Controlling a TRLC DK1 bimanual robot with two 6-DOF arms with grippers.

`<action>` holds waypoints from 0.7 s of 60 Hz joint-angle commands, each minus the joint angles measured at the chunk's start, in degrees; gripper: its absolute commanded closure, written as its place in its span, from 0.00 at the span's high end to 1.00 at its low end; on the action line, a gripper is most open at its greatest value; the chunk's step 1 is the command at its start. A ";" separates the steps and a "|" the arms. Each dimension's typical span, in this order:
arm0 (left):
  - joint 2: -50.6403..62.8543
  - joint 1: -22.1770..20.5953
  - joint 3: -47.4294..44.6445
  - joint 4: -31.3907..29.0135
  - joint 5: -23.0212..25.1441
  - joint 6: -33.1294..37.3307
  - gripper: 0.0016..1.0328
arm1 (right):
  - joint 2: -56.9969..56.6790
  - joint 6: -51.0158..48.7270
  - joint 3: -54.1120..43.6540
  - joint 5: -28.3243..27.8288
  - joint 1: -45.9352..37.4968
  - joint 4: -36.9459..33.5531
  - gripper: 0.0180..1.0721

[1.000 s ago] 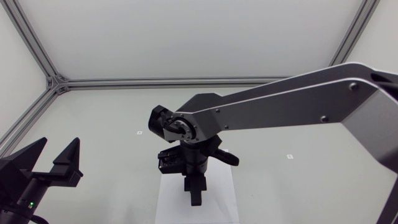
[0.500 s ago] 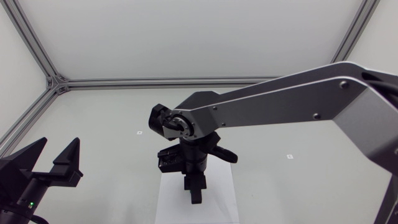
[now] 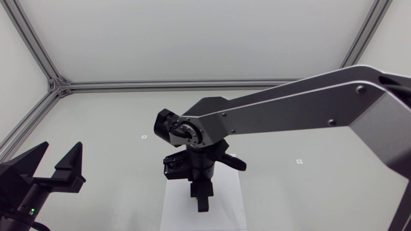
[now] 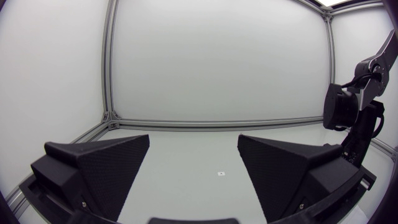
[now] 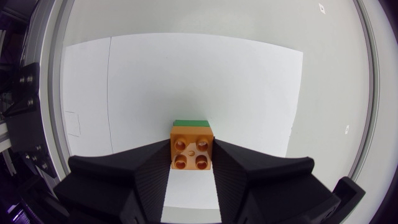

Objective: Pick up the orange 2x2 brick with the right arm and stack it on top of the green 2x2 brick in the center

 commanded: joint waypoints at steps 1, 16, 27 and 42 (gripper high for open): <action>-0.45 0.14 -2.35 -0.76 0.25 0.73 0.96 | 4.83 0.71 -1.42 0.43 0.36 -0.98 0.16; -0.45 0.14 -2.35 -0.76 0.25 0.64 0.96 | 6.33 -0.35 -1.42 -1.59 -1.31 -1.07 0.17; -0.45 0.14 -2.35 -0.84 0.34 0.73 0.96 | 5.71 -0.35 -3.79 -2.82 -1.58 0.77 0.16; -0.45 0.14 -2.35 -0.84 0.25 0.73 0.96 | 4.66 0.97 -7.13 -0.45 -1.31 3.94 0.16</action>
